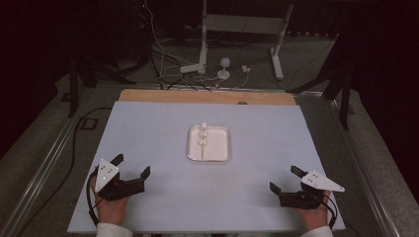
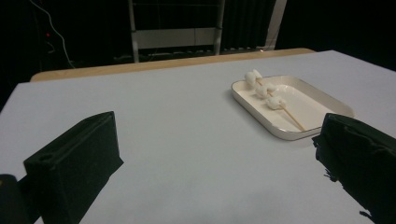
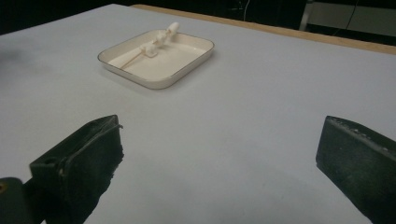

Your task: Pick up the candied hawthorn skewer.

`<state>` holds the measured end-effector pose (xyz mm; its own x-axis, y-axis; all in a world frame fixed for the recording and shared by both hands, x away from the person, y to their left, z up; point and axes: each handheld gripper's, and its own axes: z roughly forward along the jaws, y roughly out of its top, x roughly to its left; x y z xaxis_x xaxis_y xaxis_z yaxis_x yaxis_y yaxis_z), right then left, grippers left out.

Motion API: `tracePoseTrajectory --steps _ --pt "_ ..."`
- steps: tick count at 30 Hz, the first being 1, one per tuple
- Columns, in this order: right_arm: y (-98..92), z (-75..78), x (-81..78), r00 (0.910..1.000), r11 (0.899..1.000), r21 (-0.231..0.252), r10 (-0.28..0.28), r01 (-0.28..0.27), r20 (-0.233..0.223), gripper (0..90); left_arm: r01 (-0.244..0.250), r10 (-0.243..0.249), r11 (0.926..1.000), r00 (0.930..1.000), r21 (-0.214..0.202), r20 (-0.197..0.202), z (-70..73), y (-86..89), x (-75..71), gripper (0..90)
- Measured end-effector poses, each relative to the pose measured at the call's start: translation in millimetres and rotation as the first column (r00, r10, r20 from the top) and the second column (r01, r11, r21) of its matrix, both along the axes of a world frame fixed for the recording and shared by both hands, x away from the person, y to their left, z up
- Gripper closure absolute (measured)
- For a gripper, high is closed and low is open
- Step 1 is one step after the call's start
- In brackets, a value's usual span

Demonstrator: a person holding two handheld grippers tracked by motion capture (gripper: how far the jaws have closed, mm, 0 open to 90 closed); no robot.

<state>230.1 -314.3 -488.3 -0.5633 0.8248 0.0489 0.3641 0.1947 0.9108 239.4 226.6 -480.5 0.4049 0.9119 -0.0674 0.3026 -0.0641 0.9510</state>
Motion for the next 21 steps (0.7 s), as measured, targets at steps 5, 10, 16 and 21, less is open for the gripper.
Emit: tracePoseTrajectory --steps 5,10,16,21 --pt "-0.2 -2.1 1.0 0.9999 1.000 -0.003 0.009 -0.009 -0.006 0.2 -0.014 0.014 0.9998 0.9998 -0.015 -0.013 -1.7 3.8 0.4 0.6" --pt "0.8 -2.1 1.0 1.0000 1.000 -0.016 0.007 -0.007 0.005 0.2 -0.027 0.025 0.9987 0.9983 -0.044 -0.053 1.0 5.5 1.5 0.6" --pt "-1.7 -2.7 2.1 0.9999 1.000 -0.011 -0.010 0.010 0.008 0.2 -0.018 0.016 0.9997 0.9951 -0.019 -0.097 12.8 -1.7 8.0 1.5" --pt "-2.4 -2.6 1.7 0.9995 0.999 -0.015 -0.030 0.030 0.013 0.2 0.017 -0.016 0.9998 0.9943 0.006 -0.106 20.0 -11.3 16.1 1.5"
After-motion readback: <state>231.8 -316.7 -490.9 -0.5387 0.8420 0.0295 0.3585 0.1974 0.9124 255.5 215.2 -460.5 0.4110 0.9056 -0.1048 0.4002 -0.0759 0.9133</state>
